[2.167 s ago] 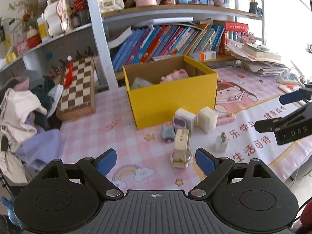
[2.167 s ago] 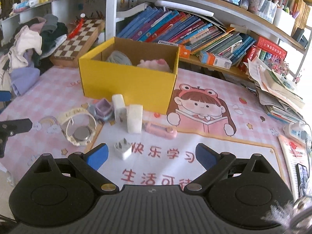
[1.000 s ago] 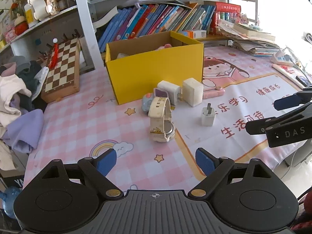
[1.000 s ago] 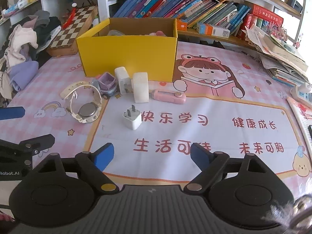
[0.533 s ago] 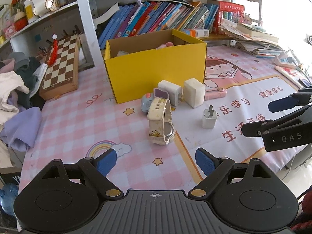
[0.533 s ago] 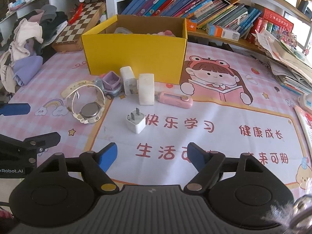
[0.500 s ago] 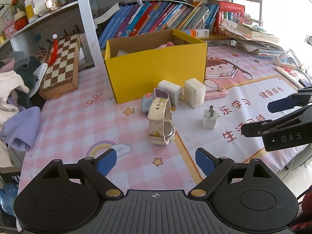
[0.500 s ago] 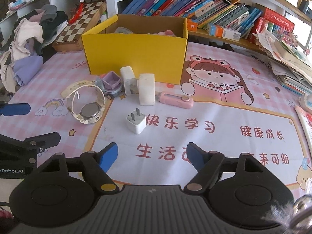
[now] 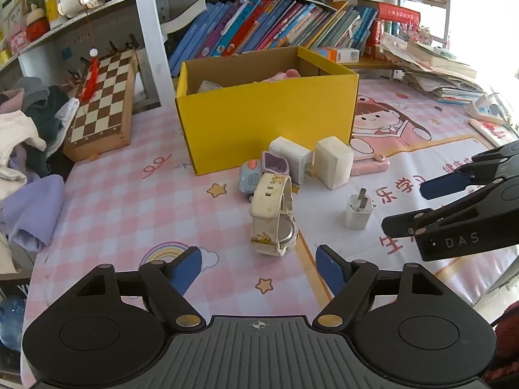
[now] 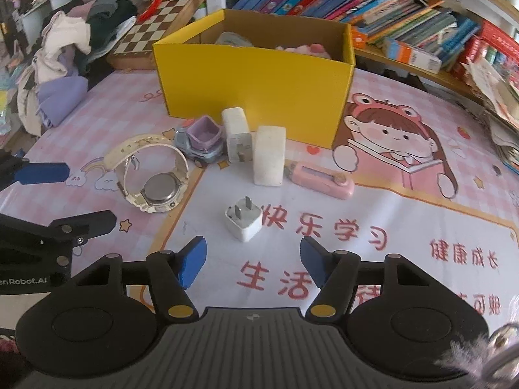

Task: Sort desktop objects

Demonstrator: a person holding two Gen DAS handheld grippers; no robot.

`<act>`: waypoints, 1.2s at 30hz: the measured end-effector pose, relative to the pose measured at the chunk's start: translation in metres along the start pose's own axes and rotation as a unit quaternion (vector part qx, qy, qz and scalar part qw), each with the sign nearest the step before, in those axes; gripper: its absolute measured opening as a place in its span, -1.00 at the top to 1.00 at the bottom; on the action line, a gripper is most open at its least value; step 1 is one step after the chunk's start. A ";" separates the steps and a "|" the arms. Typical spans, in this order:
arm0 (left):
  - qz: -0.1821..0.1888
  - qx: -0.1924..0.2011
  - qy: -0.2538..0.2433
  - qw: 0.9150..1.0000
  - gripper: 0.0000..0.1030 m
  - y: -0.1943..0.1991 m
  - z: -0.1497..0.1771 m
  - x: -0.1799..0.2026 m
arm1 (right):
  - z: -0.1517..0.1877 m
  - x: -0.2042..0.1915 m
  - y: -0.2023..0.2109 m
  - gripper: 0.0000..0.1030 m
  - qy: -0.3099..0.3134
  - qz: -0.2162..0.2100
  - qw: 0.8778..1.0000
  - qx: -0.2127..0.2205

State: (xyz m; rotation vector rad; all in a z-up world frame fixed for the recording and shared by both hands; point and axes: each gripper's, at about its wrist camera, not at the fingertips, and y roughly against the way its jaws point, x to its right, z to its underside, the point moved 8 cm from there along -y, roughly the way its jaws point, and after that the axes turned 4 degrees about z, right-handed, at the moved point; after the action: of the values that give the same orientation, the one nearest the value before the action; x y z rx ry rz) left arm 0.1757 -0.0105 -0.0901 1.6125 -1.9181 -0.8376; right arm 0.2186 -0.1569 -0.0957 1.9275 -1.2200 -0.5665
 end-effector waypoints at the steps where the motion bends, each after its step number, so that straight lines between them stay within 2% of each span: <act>1: 0.000 -0.001 0.001 1.000 -0.37 -0.002 -0.001 0.000 | -0.001 0.000 -0.002 -0.23 0.003 -0.004 1.000 -0.002; 16: -0.006 -0.027 0.021 0.999 0.08 -0.028 -0.005 0.001 | -0.013 0.002 -0.031 0.01 0.029 -0.047 0.998 -0.031; 23: -0.009 -0.037 0.029 0.999 0.17 -0.036 -0.006 -0.001 | -0.017 0.000 -0.040 0.06 0.043 -0.062 0.996 -0.040; 36: -0.014 -0.048 0.027 0.998 0.19 -0.047 -0.008 0.001 | -0.021 0.000 -0.052 0.08 0.059 -0.077 0.994 -0.050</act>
State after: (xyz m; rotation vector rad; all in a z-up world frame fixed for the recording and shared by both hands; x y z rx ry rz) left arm 0.2135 -0.0178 -0.1187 1.5921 -1.7949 -0.8748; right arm 0.2621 -0.1362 -0.1241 1.9514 -0.9569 -0.5726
